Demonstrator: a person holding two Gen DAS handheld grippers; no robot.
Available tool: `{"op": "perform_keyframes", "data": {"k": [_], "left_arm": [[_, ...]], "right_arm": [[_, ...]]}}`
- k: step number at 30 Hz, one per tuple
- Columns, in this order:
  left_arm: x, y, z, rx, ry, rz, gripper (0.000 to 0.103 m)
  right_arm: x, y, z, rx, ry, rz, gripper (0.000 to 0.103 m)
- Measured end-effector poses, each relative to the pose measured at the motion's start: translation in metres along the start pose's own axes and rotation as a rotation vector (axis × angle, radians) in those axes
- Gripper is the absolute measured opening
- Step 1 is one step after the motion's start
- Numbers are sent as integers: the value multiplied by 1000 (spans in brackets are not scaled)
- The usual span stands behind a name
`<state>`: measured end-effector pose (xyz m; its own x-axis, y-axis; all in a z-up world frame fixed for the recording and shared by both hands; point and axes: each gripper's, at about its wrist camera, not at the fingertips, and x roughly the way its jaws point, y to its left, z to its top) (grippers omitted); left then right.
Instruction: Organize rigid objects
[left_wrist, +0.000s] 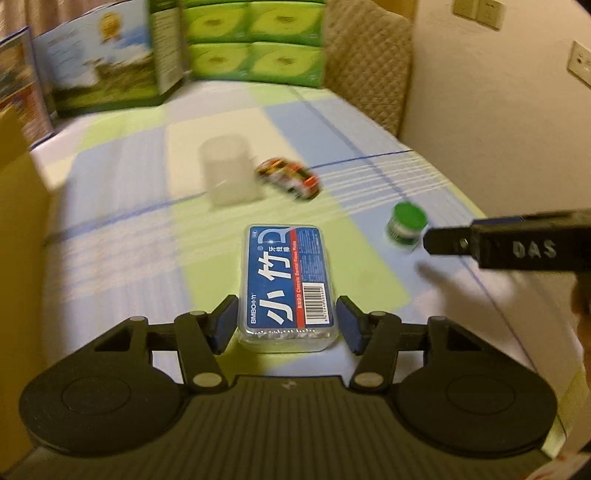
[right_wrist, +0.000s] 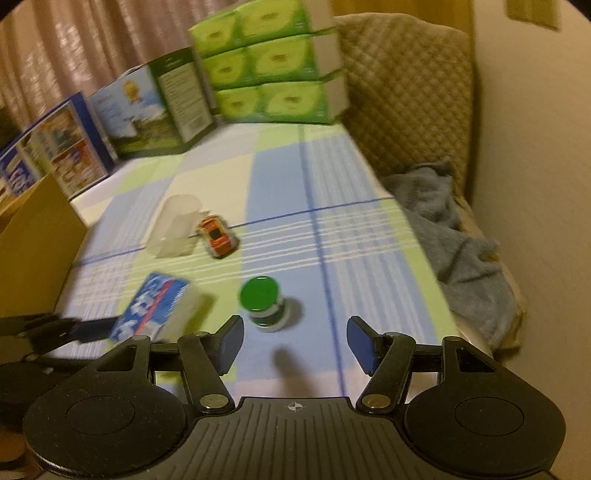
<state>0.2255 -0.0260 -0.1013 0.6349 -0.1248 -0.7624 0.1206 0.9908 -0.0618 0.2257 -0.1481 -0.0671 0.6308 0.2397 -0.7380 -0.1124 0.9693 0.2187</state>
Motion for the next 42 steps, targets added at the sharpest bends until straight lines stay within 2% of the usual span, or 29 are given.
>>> {"op": "perform_keyframes", "data": {"k": [3, 7, 15, 23, 30, 38, 42], "left_arm": [[-8, 10, -8, -34, -3, -1, 53], [-12, 10, -12, -23, -43, 25, 54], [-10, 8, -9, -32, -55, 24, 57], [-7, 10, -6, -54, -55, 5, 58], [-3, 14, -2, -64, -45, -19, 57], [6, 6, 0, 14, -42, 17, 57], [12, 8, -2, 19, -26, 25, 57]], "right_arm": [[10, 11, -1, -61, 16, 11, 57], [23, 19, -3, -121, 29, 12, 48], [41, 20, 2, -150, 26, 8, 42], [52, 25, 7, -161, 41, -22, 28], [47, 27, 12, -141, 36, -23, 27], [43, 24, 11, -126, 49, -27, 27], [39, 22, 11, -114, 44, -24, 27]]}}
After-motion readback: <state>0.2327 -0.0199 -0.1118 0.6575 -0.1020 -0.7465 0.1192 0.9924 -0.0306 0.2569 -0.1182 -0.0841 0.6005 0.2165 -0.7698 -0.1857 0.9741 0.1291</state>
